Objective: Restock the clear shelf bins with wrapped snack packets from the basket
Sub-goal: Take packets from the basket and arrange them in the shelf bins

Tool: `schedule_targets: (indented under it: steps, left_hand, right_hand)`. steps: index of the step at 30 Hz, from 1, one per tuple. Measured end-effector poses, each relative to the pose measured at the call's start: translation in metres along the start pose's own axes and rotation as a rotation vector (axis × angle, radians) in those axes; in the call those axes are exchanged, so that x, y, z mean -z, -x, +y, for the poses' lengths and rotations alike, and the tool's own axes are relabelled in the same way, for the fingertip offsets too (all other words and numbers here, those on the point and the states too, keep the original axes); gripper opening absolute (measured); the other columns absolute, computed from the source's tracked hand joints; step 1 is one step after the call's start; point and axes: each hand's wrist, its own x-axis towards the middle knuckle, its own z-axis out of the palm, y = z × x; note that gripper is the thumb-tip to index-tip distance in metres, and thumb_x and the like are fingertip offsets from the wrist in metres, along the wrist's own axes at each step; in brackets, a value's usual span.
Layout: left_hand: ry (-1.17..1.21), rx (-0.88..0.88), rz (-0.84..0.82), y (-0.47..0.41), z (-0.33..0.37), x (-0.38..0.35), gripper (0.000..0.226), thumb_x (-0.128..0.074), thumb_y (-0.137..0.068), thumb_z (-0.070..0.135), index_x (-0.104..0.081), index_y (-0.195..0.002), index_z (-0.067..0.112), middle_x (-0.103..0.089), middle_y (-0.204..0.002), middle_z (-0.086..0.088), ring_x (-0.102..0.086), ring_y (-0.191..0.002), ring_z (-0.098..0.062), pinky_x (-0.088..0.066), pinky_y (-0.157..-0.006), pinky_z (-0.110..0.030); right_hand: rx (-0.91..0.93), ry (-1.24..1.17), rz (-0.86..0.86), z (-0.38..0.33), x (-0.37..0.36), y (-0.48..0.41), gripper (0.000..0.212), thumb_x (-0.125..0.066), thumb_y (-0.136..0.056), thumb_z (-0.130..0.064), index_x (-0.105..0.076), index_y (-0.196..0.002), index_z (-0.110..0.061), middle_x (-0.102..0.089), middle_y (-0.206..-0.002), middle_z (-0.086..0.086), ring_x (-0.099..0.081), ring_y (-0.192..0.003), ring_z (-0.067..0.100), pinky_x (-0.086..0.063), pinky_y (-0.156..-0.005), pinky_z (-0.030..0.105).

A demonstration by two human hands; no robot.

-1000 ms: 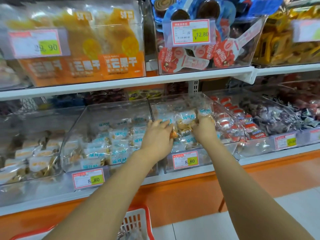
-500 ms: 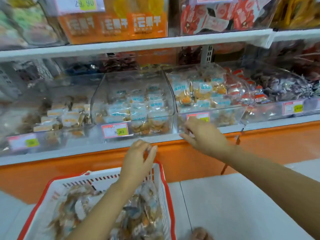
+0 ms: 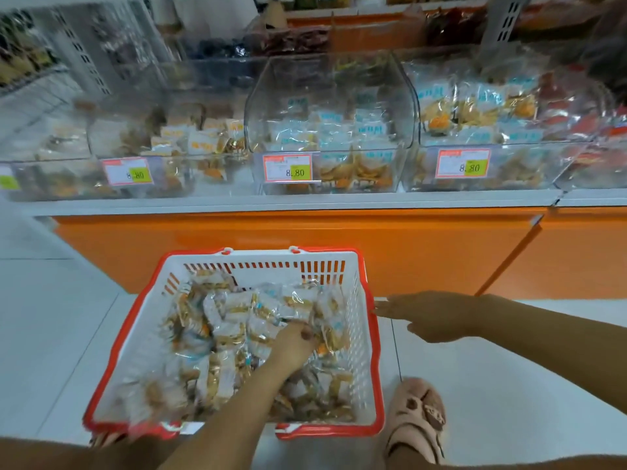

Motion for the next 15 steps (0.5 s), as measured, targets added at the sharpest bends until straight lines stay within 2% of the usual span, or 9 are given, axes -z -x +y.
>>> schedule_targets:
  steps: [2, 4, 5, 7, 10, 12, 15]
  left_hand:
    - [0.044, 0.048, -0.012, -0.007, 0.003, -0.005, 0.028, -0.057, -0.095, 0.02, -0.063, -0.119, 0.009, -0.063, -0.12, -0.005, -0.059, -0.109, -0.02, -0.038, -0.081, -0.018]
    - [0.064, 0.088, 0.012, -0.013, 0.009, -0.006, 0.015, -0.055, -0.095, 0.02, -0.066, -0.105, 0.015, -0.064, -0.104, -0.005, -0.06, -0.096, -0.02, -0.039, -0.077, -0.02]
    - [0.065, 0.098, 0.032, -0.016, 0.012, -0.006, 0.01, -0.055, -0.095, 0.021, -0.065, -0.092, 0.018, -0.063, -0.095, -0.003, -0.058, -0.087, -0.017, -0.04, -0.075, -0.02]
    - [0.042, 0.115, 0.059, -0.026, 0.014, -0.009, 0.02, -0.058, -0.094, 0.029, -0.061, -0.078, 0.018, -0.06, -0.08, 0.002, -0.055, -0.073, -0.013, -0.039, -0.063, -0.019]
    - [0.041, 0.152, 0.08, -0.033, 0.026, -0.015, 0.028, -0.061, -0.091, 0.035, -0.06, -0.07, 0.016, -0.057, -0.064, 0.005, -0.052, -0.057, -0.008, -0.037, -0.05, -0.019]
    - [-0.004, 0.164, 0.123, -0.038, 0.031, -0.02, 0.024, -0.061, -0.091, 0.03, -0.061, -0.071, 0.016, -0.06, -0.067, 0.003, -0.057, -0.061, -0.011, -0.044, -0.053, -0.023]
    - [-0.006, 0.201, 0.153, -0.04, 0.036, -0.024, 0.019, -0.058, -0.092, 0.02, -0.059, -0.073, 0.016, -0.066, -0.079, -0.003, -0.06, -0.068, -0.016, -0.047, -0.057, -0.027]
  right_hand:
    - [0.005, -0.041, -0.005, 0.006, 0.003, -0.003, 0.061, -0.038, -0.103, -0.015, -0.01, -0.151, -0.039, -0.006, -0.159, -0.014, -0.005, -0.148, 0.012, -0.01, -0.12, 0.036]
    - [0.003, -0.077, 0.012, 0.011, 0.005, -0.005, 0.058, -0.039, -0.103, -0.02, -0.013, -0.151, -0.038, -0.009, -0.159, -0.017, -0.005, -0.148, 0.009, -0.007, -0.119, 0.035]
    - [-0.011, -0.092, 0.028, 0.013, 0.007, -0.006, 0.056, -0.04, -0.103, -0.023, -0.016, -0.151, -0.037, -0.012, -0.158, -0.016, -0.009, -0.147, 0.01, -0.01, -0.119, 0.034]
    - [-0.054, -0.108, 0.087, 0.018, 0.011, -0.009, 0.05, -0.042, -0.102, -0.029, -0.026, -0.149, -0.033, -0.026, -0.156, -0.013, -0.023, -0.144, 0.012, -0.019, -0.118, 0.033]
    - [-0.095, -0.07, 0.165, 0.028, 0.024, -0.011, 0.031, -0.045, -0.1, -0.033, -0.057, -0.128, -0.024, -0.058, -0.131, -0.005, -0.052, -0.118, 0.013, -0.041, -0.102, 0.029]
    - [-0.104, -0.071, 0.184, 0.034, 0.031, -0.013, 0.024, -0.046, -0.1, -0.029, -0.065, -0.11, -0.018, -0.065, -0.109, -0.003, -0.058, -0.098, 0.014, -0.049, -0.089, 0.029]
    - [-0.126, -0.057, 0.195, 0.041, 0.035, -0.016, 0.023, -0.046, -0.099, -0.023, -0.066, -0.108, -0.015, -0.066, -0.106, -0.001, -0.059, -0.095, 0.016, -0.049, -0.084, 0.029]
